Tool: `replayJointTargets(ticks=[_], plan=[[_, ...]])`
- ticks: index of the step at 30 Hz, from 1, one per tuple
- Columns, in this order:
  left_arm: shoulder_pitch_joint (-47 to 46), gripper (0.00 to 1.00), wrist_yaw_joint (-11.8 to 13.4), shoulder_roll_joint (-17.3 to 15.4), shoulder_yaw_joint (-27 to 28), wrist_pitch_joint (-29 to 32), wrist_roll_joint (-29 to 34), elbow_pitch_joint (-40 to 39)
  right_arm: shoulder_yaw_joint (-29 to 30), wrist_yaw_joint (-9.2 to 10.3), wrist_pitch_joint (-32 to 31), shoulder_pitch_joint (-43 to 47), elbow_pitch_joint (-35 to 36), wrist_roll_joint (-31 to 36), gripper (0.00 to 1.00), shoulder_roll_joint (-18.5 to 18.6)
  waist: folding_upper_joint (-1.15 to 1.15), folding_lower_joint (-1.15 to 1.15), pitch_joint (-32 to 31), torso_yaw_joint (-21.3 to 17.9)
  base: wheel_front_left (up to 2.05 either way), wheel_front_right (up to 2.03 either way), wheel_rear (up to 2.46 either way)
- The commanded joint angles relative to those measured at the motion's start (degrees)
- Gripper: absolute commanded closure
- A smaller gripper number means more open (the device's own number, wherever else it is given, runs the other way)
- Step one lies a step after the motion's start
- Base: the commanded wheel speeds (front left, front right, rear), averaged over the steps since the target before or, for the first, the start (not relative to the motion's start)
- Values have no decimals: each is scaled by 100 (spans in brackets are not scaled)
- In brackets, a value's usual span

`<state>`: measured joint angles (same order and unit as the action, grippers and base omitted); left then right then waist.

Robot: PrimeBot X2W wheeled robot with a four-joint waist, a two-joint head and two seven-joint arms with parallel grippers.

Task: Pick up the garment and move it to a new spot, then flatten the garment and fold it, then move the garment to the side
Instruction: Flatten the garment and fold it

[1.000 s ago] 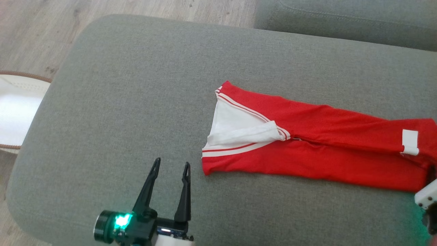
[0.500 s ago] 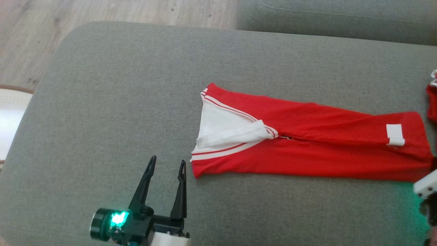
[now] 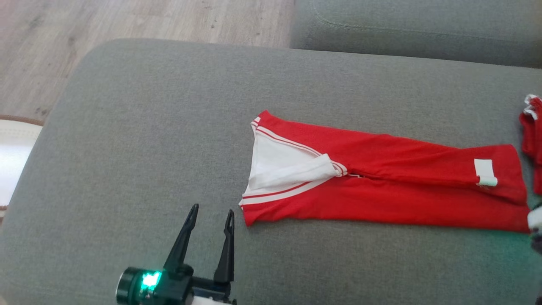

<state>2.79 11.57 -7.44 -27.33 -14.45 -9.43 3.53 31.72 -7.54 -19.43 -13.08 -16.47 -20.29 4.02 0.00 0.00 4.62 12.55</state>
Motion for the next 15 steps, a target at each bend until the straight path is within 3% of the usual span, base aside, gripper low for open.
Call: replayJointTargets(ticks=[1, 2, 8, 15], plan=[[-69, 0, -24, 70, 271, -54, 63, -146, -83, 5, -90, 57, 274, 135, 57, 15, 0, 0, 13, 32, 0, 0, 0], [-62, 0, -38, 80, 288, -54, 74, -149, -42, 5, -107, 91, 291, 227, 0, -2, 0, 0, 28, 39, 0, 0, 0], [-63, 0, -100, 137, 365, -55, 134, -150, 66, 5, -152, 42, 50, 663, 0, -50, 0, 0, 104, 37, 0, 0, 0], [-164, 0, -210, 230, 390, -55, 219, -147, 381, 5, -177, -461, -753, 1352, 0, -13, 0, 0, 300, 80, 0, 0, 0]])
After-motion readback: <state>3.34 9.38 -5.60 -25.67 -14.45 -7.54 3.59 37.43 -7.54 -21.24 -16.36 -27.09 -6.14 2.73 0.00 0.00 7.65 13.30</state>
